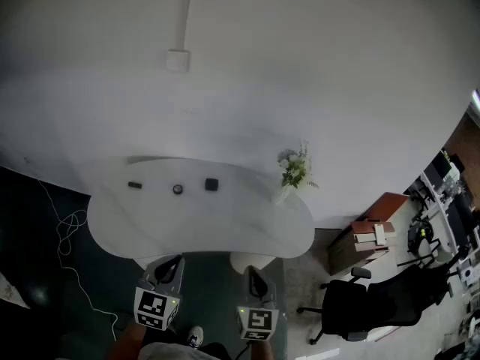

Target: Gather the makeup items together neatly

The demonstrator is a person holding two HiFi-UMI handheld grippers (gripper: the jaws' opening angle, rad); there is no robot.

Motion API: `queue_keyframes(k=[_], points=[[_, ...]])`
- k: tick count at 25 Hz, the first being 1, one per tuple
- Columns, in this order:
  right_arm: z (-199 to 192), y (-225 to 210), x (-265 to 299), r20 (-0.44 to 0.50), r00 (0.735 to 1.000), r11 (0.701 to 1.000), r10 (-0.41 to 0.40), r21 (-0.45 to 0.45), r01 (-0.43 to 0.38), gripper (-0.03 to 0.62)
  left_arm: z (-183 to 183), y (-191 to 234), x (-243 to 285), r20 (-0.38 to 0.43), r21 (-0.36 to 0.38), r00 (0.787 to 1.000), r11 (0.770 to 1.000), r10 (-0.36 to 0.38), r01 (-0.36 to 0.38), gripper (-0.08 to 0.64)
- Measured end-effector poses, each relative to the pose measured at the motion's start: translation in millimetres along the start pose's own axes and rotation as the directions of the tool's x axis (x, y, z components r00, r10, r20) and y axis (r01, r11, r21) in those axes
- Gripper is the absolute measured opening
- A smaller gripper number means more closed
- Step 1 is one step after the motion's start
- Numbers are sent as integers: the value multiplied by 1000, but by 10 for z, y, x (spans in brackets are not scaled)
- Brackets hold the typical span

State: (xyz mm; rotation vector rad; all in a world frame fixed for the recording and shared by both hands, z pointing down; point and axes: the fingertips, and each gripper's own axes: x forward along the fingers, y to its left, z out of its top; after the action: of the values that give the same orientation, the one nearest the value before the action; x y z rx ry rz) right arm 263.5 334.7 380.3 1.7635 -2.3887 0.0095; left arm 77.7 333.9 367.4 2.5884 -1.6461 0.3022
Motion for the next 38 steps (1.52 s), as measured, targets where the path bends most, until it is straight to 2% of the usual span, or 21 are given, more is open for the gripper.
queue_keyframes(k=[9, 18, 27, 38], points=[[-17, -80, 49, -7, 1000, 1000, -4, -2, 4, 5, -58, -73, 94, -16, 1, 1000, 1000, -9, 9, 11], [-73, -62, 369, -22, 1000, 1000, 8, 12, -8, 5, -46, 121, 324, -23, 0, 1000, 1000, -4, 4, 11], [-65, 26, 1180, -37, 998, 999, 48, 22, -47, 5, -125, 687, 844, -46, -28, 999, 999, 27, -28, 11], [-74, 291, 2553, -96, 983, 988, 155, 17, -154, 5, -374, 1635, 1654, -119, -80, 989, 992, 91, -101, 11]])
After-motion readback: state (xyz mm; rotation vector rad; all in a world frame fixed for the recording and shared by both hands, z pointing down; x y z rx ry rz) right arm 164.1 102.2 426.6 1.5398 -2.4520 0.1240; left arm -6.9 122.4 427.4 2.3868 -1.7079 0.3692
